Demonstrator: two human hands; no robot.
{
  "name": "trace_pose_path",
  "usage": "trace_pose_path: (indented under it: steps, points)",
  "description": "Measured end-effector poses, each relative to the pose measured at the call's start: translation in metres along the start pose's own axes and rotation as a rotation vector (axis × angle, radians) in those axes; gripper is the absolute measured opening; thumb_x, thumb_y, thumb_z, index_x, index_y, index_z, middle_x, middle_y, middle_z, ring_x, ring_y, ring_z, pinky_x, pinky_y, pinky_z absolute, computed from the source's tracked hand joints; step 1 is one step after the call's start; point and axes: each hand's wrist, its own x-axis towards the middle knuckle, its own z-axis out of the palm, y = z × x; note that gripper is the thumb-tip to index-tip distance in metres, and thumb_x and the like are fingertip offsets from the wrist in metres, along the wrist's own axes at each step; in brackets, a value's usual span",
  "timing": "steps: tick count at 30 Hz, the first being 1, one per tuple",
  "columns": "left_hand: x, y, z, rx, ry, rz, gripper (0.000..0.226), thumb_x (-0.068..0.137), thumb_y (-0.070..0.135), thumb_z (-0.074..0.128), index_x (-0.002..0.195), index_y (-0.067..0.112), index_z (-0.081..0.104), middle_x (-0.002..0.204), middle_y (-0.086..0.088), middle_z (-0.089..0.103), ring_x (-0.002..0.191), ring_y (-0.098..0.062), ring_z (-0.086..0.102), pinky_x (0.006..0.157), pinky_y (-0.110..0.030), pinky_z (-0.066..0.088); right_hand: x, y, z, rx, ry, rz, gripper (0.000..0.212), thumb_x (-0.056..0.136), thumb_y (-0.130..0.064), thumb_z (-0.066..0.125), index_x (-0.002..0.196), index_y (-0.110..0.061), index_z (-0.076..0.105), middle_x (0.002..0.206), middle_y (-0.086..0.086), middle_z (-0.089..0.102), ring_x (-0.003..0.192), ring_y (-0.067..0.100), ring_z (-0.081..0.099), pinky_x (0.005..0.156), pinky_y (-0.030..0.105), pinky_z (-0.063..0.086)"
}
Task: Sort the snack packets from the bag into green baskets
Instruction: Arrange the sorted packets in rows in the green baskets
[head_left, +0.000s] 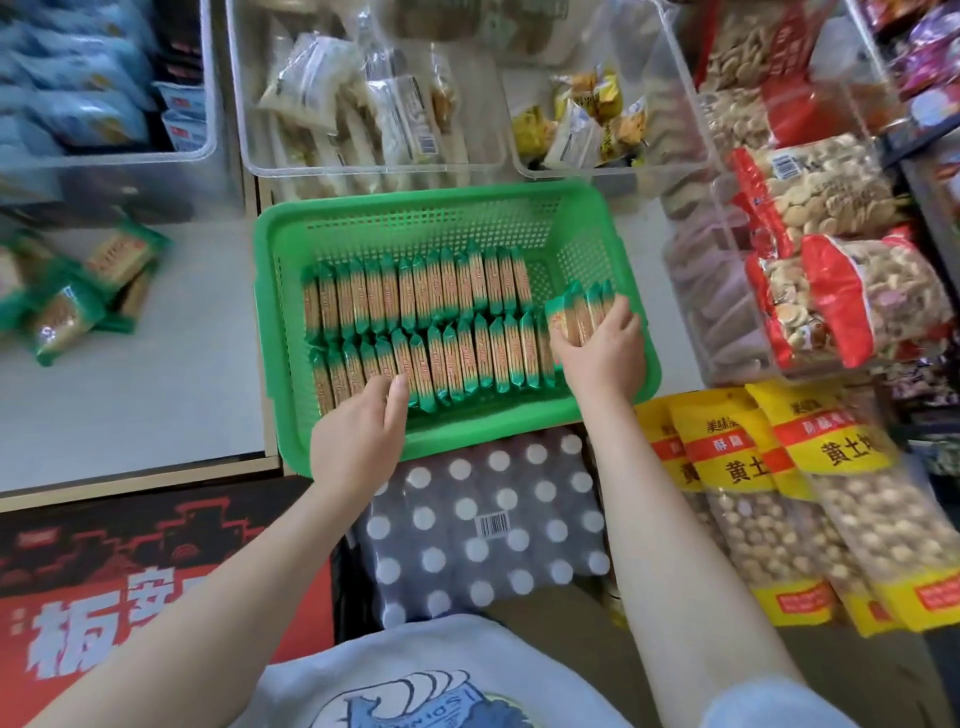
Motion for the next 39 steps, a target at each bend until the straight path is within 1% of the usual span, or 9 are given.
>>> trace_pose_path:
  steps: [4,7,10,16,20,25,30,33,39]
  points:
    - [0.003,0.0,0.0,-0.016,0.016,-0.04,0.05,0.106,0.049,0.017,0.083,0.019,0.049,0.068,0.003,0.053,0.059,-0.015,0.05,0.048,-0.029,0.034,0.03,-0.025,0.001,0.084,0.119,-0.056,0.085,0.084,-0.055,0.069,0.144,-0.006,0.035,0.13,0.018,0.053,0.11,0.032,0.056,0.082,0.042,0.054]
    - [0.005,-0.001,0.001,-0.025,0.022,-0.088,0.049,0.107,0.046,0.019,0.088,0.015,0.052,0.068,0.004,0.051,0.058,-0.012,0.045,0.049,-0.029,0.032,0.053,-0.038,0.014,0.023,-0.032,-0.065,0.085,0.089,-0.052,0.067,0.15,-0.005,0.029,0.139,0.021,0.045,0.12,0.032,0.051,0.087,0.04,0.052]
    - [0.005,-0.001,0.003,-0.022,0.031,-0.063,0.049,0.107,0.046,0.02,0.085,0.014,0.051,0.066,0.001,0.053,0.058,-0.013,0.049,0.048,-0.031,0.033,0.059,-0.041,0.027,-0.008,-0.173,-0.087,0.075,0.091,-0.046,0.068,0.146,-0.005,0.037,0.146,0.024,0.037,0.128,0.034,0.048,0.09,0.04,0.053]
    - [0.005,-0.001,0.003,0.018,0.03,-0.049,0.048,0.107,0.046,0.021,0.081,0.016,0.048,0.064,0.001,0.053,0.055,-0.015,0.051,0.045,-0.03,0.035,0.059,-0.035,0.033,0.063,-0.196,-0.018,0.059,0.092,-0.041,0.069,0.131,-0.005,0.044,0.117,0.012,0.06,0.095,0.027,0.065,0.071,0.04,0.059]
    - [0.005,0.0,0.003,0.037,0.026,-0.049,0.047,0.107,0.045,0.021,0.08,0.017,0.048,0.064,0.002,0.052,0.055,-0.012,0.05,0.044,-0.03,0.034,0.067,-0.04,0.028,0.109,-0.101,0.022,0.045,0.1,-0.028,0.059,0.133,-0.003,0.04,0.12,0.017,0.062,0.097,0.034,0.068,0.075,0.046,0.06]
    - [0.006,0.0,0.004,0.058,0.019,-0.052,0.047,0.106,0.045,0.022,0.078,0.017,0.048,0.063,0.002,0.051,0.054,-0.015,0.051,0.046,-0.034,0.04,0.074,-0.037,0.026,0.096,-0.162,-0.083,0.033,0.105,-0.025,0.048,0.128,-0.001,0.046,0.122,0.018,0.055,0.097,0.033,0.064,0.074,0.041,0.056]
    - [0.005,0.001,0.004,0.072,0.005,-0.057,0.045,0.106,0.043,0.024,0.08,0.017,0.049,0.063,0.002,0.052,0.055,-0.017,0.053,0.046,-0.038,0.044,0.068,-0.029,0.032,0.316,-0.149,-0.129,0.026,0.103,-0.03,0.053,0.112,-0.005,0.056,0.105,0.009,0.064,0.08,0.021,0.06,0.055,0.023,0.042]
    - [0.006,0.0,0.005,0.077,0.006,-0.047,0.046,0.106,0.044,0.023,0.079,0.018,0.049,0.062,0.002,0.052,0.054,-0.017,0.052,0.045,-0.037,0.043,0.066,-0.022,0.041,0.287,-0.251,-0.123,0.027,0.101,-0.032,0.057,0.117,-0.011,0.061,0.105,0.004,0.068,0.086,0.022,0.065,0.066,0.03,0.053]
    - [0.005,0.0,0.003,0.072,0.007,-0.035,0.042,0.107,0.041,0.024,0.08,0.017,0.046,0.064,0.002,0.053,0.056,-0.022,0.054,0.049,-0.042,0.047,0.068,-0.027,0.04,0.26,-0.108,-0.049,0.024,0.101,-0.029,0.057,0.11,-0.007,0.06,0.104,0.006,0.068,0.085,0.022,0.065,0.065,0.031,0.05]
